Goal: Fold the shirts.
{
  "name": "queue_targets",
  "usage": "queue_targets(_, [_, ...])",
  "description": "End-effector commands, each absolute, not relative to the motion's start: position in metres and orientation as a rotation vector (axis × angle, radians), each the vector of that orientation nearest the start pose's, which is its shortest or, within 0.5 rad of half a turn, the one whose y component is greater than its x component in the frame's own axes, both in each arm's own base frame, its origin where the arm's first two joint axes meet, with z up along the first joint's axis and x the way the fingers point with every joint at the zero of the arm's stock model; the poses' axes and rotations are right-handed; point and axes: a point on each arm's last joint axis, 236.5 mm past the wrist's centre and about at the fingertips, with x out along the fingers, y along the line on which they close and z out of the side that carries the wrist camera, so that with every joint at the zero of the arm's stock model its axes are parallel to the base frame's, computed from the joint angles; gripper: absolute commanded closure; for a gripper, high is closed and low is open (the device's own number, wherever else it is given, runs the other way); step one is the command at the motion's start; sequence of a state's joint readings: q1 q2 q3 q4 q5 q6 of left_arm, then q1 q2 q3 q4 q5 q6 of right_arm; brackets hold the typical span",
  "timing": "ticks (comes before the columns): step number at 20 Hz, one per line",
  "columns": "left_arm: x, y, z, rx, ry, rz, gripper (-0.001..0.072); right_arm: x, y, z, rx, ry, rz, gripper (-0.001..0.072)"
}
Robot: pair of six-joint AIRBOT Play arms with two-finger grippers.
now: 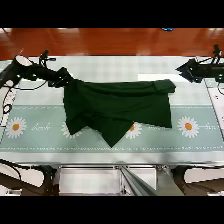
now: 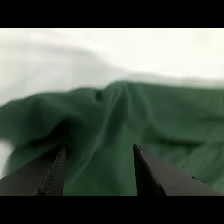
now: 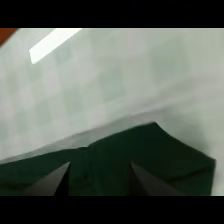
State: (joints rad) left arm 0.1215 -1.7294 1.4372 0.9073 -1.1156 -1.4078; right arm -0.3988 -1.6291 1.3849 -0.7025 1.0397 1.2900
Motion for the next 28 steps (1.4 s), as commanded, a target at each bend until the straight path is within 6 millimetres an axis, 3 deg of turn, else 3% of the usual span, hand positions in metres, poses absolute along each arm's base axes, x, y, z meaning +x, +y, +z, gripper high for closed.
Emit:
queue_targets(1, [0.446, -0.012, -0.04, -0.542, 1.43, -0.228, 0.0195, 0.488, -0.07, 0.039, 0.88, 0.963, 0.19, 0.0297])
queue_targets(3, [0.434, 0.022, -0.028, -0.654, 1.399, -0.178, 0.0195, 0.458, -0.096, 0.054, 0.872, 0.985, 0.172, 0.0297])
queue_targets(4, [0.428, 0.03, -0.027, -0.731, 1.385, -0.166, 0.0195, 0.442, -0.107, 0.054, 0.84, 1.015, 0.142, 0.0298])
queue_targets(6, [0.412, 0.025, -0.042, -0.858, 1.396, -0.17, 0.0196, 0.41, -0.125, 0.044, 0.804, 1.065, 0.054, 0.0298])
queue_targets(8, [0.403, 0.011, -0.062, -0.923, 1.394, -0.194, 0.0197, 0.383, -0.121, 0.03, 0.825, 1.099, 0.022, 0.0298])
queue_targets(13, [0.412, -0.023, -0.081, -1.018, 1.313, -0.283, 0.0198, 0.335, -0.085, -0.009, 0.889, 1.187, 0.027, 0.0299])
queue_targets(20, [0.403, -0.061, -0.104, -0.992, 1.413, -0.338, 0.0199, 0.325, -0.075, -0.019, 0.93, 1.211, 0.028, 0.0299])
queue_targets(21, [0.402, -0.065, -0.105, -0.987, 1.422, -0.346, 0.0257, 0.325, -0.075, -0.019, 0.931, 1.211, 0.027, 0.0299])
queue_targets(22, [0.401, -0.067, -0.105, -0.98, 1.423, -0.352, 0.0525, 0.324, -0.075, -0.02, 0.929, 1.213, 0.026, 0.0299])
queue_targets(23, [0.402, -0.067, -0.104, -0.972, 1.417, -0.36, 0.0688, 0.323, -0.076, -0.021, 0.925, 1.218, 0.02, 0.0299])
queue_targets(26, [0.4, -0.063, -0.098, -0.972, 1.411, -0.373, 0.0692, 0.302, -0.082, -0.038, 0.891, 1.31, -0.042, 0.0299])
queue_targets(28, [0.397, -0.061, -0.096, -0.972, 1.415, -0.39, 0.0691, 0.281, -0.071, -0.054, 0.91, 1.389, -0.041, 0.0299])
